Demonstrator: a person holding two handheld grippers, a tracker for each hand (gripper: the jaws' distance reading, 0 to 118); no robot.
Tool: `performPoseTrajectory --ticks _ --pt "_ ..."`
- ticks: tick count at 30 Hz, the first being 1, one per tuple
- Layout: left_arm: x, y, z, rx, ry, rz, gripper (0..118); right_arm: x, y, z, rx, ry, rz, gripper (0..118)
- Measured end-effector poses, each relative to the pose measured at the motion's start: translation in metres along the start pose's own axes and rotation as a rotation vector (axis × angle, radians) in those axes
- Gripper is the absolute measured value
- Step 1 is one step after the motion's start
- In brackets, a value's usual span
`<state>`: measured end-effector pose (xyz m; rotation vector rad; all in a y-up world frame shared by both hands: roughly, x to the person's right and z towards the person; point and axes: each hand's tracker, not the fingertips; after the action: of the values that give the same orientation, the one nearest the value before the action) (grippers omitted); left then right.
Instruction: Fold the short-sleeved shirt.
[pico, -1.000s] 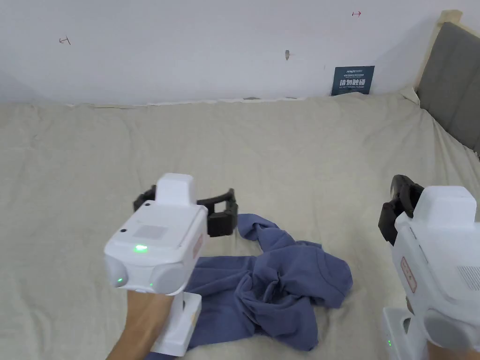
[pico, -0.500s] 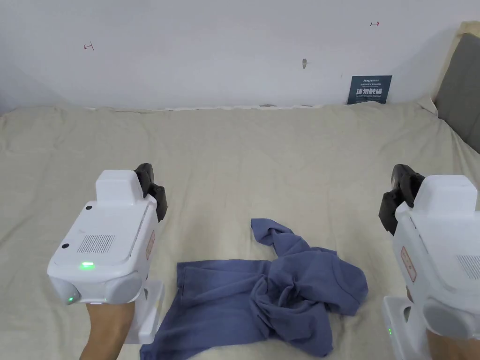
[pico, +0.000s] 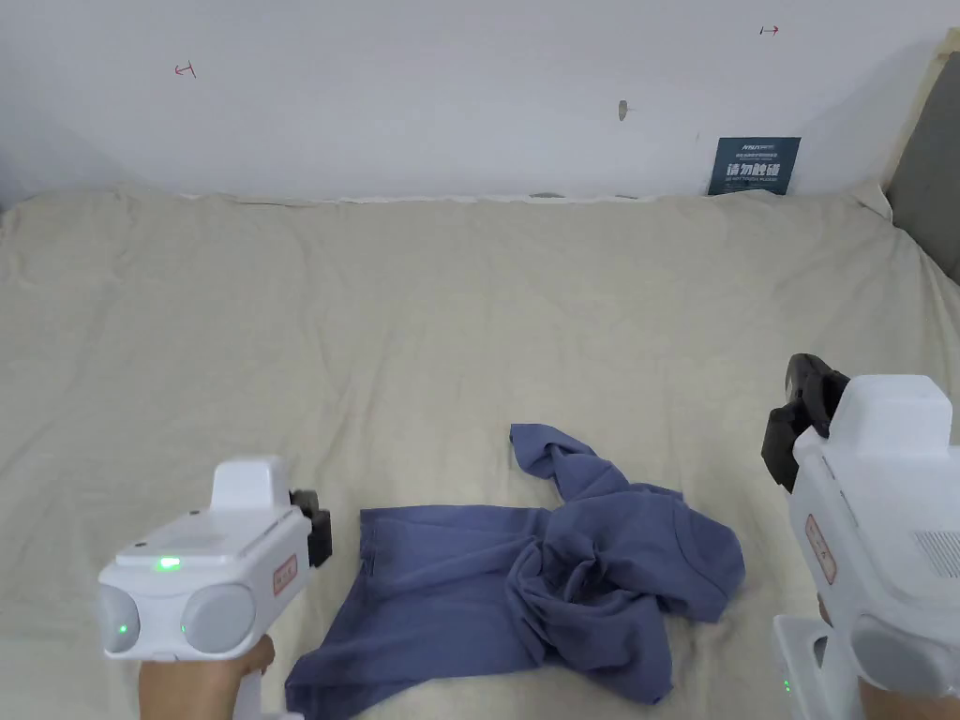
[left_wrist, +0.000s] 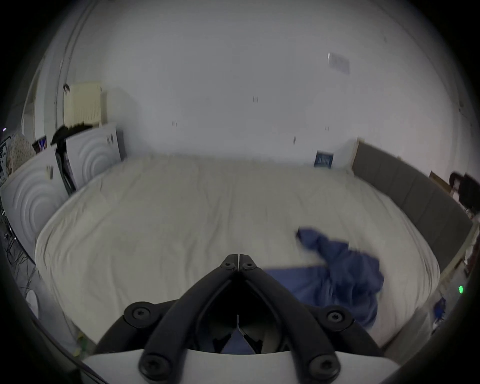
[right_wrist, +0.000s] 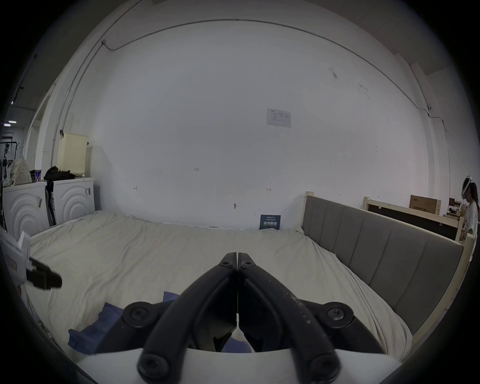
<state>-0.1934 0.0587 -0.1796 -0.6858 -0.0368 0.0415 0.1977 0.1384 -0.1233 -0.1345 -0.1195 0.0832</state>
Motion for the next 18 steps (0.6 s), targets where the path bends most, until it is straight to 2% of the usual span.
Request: performPoseTrajectory --ticks 6,7,8,9,11,12,13,15,17,18 --pt "-0.01 -0.054 -0.019 -0.205 -0.048 0.055 0 -0.003 -0.019 -0.006 -0.052 0.008 -0.005 2" --pt "-0.01 -0.06 -0.022 -0.215 -0.047 0.065 5 -0.003 -0.021 -0.006 -0.061 0.011 -0.007 2" --pt "-0.009 -0.066 -0.025 -0.243 -0.044 0.071 24 -0.003 -0.024 -0.007 -0.071 0.015 -0.009 2" --pt "-0.009 -0.071 -0.028 -0.26 -0.052 0.083 50 -0.004 -0.027 -0.008 -0.08 0.017 -0.011 2" --pt "-0.009 -0.079 -0.037 -0.278 -0.045 0.127 110 -0.004 -0.03 -0.009 -0.094 0.024 -0.014 2" --pt "-0.008 -0.082 -0.042 -0.296 -0.042 0.142 116 -0.004 -0.032 -0.01 -0.101 0.026 -0.014 2" --pt "-0.008 -0.084 -0.047 -0.296 -0.033 0.15 113 -0.004 -0.033 -0.011 -0.107 0.026 -0.012 2" --pt "-0.005 -0.09 -0.059 -0.317 -0.016 0.148 94 -0.003 -0.036 -0.012 -0.118 0.026 -0.013 2" --pt "-0.001 -0.095 -0.07 -0.358 0.006 0.139 65 -0.001 -0.038 -0.014 -0.126 0.023 -0.016 2" --pt "0.003 -0.099 -0.074 -0.372 0.021 0.128 63 0.0 -0.039 -0.015 -0.133 0.021 -0.017 2"
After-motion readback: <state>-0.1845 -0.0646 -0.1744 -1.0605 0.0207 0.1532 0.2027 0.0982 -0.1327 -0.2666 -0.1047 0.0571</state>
